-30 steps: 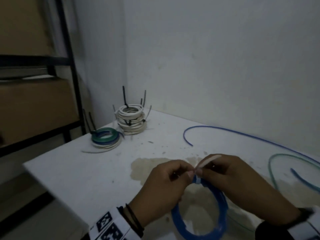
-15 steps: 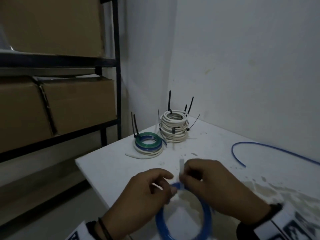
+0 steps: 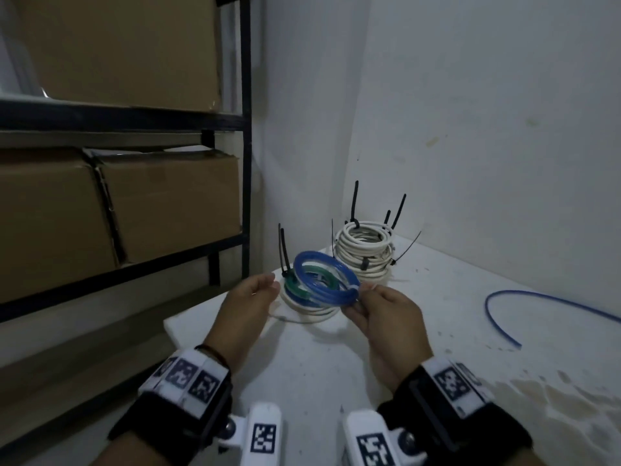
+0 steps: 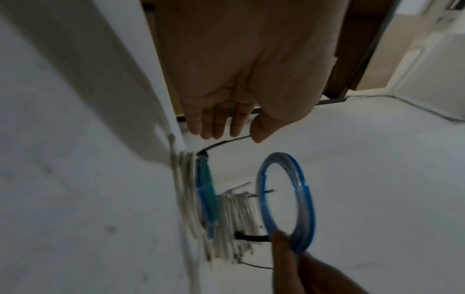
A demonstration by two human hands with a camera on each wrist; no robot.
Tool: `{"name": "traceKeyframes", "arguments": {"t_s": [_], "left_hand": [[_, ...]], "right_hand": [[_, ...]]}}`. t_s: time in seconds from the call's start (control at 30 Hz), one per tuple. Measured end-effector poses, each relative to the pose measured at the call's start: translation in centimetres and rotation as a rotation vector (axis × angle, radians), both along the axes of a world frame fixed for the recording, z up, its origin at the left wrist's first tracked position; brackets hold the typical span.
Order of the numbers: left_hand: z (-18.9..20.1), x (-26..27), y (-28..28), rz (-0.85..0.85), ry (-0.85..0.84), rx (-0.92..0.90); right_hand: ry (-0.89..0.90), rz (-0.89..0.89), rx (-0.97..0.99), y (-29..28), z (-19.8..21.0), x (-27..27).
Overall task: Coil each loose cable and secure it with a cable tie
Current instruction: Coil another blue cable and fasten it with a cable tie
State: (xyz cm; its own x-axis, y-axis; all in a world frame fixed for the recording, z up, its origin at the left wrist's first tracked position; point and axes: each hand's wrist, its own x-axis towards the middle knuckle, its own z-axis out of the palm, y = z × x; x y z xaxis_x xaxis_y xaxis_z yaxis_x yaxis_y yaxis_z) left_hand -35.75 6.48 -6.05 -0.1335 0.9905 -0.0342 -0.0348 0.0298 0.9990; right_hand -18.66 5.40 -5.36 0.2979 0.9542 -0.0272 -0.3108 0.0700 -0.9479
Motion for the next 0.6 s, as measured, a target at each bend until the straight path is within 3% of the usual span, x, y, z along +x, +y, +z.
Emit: {"name": "traceKeyframes", "arguments": {"t_s": [0.27, 0.6], "left_hand": [[-1.9, -0.6, 1.8, -0.101, 0.073, -0.002], [-3.4, -0.7, 2.4, -0.143, 0.015, 0.043]], "right_hand": [[-0.341, -0.149, -0.028, 6.4, -3.1, -1.7], [-0.423, -0.201, -0.025, 9.0, -3.9, -0.4]]}}
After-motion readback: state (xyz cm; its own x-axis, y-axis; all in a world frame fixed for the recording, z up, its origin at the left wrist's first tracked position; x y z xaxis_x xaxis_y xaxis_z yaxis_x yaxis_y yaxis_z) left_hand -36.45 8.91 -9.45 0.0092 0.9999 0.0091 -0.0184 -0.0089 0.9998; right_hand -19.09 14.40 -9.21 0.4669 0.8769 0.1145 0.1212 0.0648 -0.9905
